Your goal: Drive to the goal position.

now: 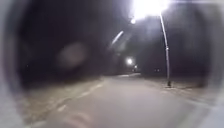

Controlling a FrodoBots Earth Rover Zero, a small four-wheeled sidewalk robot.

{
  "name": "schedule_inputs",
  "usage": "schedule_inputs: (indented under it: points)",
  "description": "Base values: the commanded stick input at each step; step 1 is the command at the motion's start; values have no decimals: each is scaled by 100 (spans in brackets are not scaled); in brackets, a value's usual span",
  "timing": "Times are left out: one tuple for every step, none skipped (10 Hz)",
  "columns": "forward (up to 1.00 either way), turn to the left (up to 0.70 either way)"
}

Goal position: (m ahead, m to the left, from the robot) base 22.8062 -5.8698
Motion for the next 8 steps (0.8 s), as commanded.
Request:
schedule_inputs:
  points:
    - [70, 0]
    - [70, 0]
    - [70, 0]
    - [70, 0]
    - [70, 0]
    - [70, 0]
    - [70, 0]
    - [70, 0]
